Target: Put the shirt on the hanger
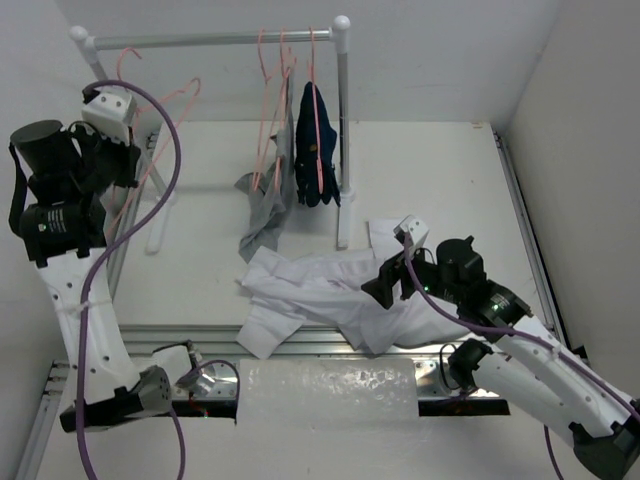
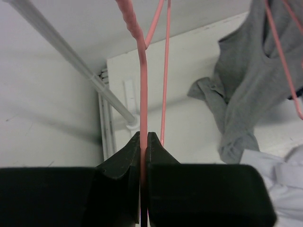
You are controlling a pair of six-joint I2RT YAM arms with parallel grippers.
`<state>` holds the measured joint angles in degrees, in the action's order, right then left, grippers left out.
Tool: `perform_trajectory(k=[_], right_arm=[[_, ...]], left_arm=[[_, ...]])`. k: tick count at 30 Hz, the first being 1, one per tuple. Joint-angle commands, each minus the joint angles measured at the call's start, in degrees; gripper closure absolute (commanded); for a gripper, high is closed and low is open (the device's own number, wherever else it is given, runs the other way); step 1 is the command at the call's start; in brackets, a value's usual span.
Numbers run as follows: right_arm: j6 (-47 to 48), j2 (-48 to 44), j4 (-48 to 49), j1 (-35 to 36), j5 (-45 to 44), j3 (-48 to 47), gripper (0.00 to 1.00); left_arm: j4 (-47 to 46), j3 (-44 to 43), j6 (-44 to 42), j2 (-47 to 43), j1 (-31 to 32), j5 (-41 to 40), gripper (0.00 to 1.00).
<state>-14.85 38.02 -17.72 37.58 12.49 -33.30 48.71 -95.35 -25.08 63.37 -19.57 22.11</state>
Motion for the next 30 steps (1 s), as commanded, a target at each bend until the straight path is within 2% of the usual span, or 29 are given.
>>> perform_trajectory(k=[1,5,9,12,15,18,21,23,26,30], right_arm=[[1.8,0.2,-0.2,-0.1,2.3,-4.4,0.16],[2.9,0.4,-2.0,-0.1,2.5,-7.0,0.16],[3.2,0.9,-3.2,-0.1,2.1,-9.1,0.16],[3.3,1.1,-3.6,-0.1,0.8,-9.9,0.15],[3.3,1.7,-4.9,-0.2,-3.2,-11.6,0.15],[3.0,2.1,-6.7,-0.1,-11.3,-14.4,0.15],[5.0,1.4,-7.7,-0.1,-15.1,-19.1,0.13],[6.9,1.7,-9.7,-0.1,-17.6,-25.1,0.12],[9.0,3.9,-13.2,-0.1,-22.2,-34.2,0.11],[10.4,7.8,-15.7,-0.1,-20.1,-42.5,0.11]], left_arm=[[4.9,-1.2,-2.3,-3.9,-0.1,6.5,1.0],[5.6,-4.6,-0.6,-8.3,-0.1,7.9,1.0],[2.5,-5.5,1.9,-12.2,-0.1,10.2,1.0],[2.4,-10.4,5.8,-11.6,-0.1,13.0,1.0],[-0.5,-12.7,12.0,-10.6,-0.1,18.7,1.0],[-6.1,-12.0,19.2,-9.0,-0.1,33.6,1.0],[-12.8,-7.2,27.0,-8.3,-0.1,42.2,1.0],[-13.0,-5.3,26.1,-8.3,-0.1,42.9,1.0],[-7.0,-6.4,20.3,-7.9,-0.2,43.5,1.0],[-2.0,-5.4,16.4,-2.6,0.0,44.2,1.0]])
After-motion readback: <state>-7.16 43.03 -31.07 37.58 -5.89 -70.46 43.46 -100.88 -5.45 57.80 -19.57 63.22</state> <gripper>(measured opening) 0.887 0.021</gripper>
